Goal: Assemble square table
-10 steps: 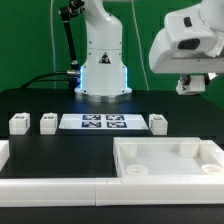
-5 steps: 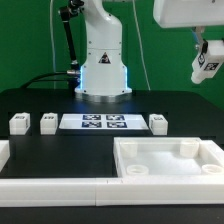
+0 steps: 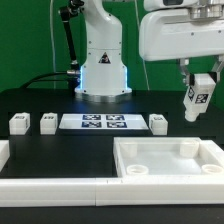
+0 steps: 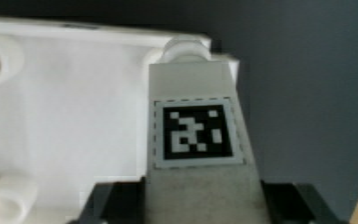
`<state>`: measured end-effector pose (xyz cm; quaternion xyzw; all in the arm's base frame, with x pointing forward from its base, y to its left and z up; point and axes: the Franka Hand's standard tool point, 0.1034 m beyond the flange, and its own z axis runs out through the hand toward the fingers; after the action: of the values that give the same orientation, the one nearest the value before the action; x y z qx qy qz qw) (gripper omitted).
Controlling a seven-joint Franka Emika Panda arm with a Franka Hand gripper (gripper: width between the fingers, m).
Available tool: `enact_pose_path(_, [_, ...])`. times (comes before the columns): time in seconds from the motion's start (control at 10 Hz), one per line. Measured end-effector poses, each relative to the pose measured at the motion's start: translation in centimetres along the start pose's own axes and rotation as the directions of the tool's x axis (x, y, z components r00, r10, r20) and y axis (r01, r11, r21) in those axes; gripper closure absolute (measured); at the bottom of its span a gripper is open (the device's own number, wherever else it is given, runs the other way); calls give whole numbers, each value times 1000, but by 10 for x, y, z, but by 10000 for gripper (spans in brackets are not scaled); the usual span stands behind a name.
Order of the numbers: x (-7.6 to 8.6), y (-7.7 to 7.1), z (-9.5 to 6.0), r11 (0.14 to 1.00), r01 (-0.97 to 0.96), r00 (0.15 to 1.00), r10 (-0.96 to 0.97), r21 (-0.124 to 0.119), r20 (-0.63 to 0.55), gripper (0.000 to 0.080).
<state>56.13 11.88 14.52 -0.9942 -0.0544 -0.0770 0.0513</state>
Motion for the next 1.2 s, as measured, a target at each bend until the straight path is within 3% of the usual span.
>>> enact_pose_path(0.1, [29,7,-7,1000,2,997,-1,5,-82,508])
enact_pose_path(0.2, [45,6,-20,1000,-5,996,5,9,-87,508])
enact_pose_path(0.3, [63,5,-28,1000,3,974,-1,8,-226,508])
enact_pose_path(0.5, [50,7,-18,1000,2,948,-1,3,-317,508])
enact_pose_path(0.8, [48,7,-14,1000,3,950,-2,3,-312,508])
enact_pose_path(0.9, [46,10,-2,1000,9,954,-9,-1,-300,508])
enact_pose_path(1.2, [56,17,7,1000,6,955,-9,-12,-296,508])
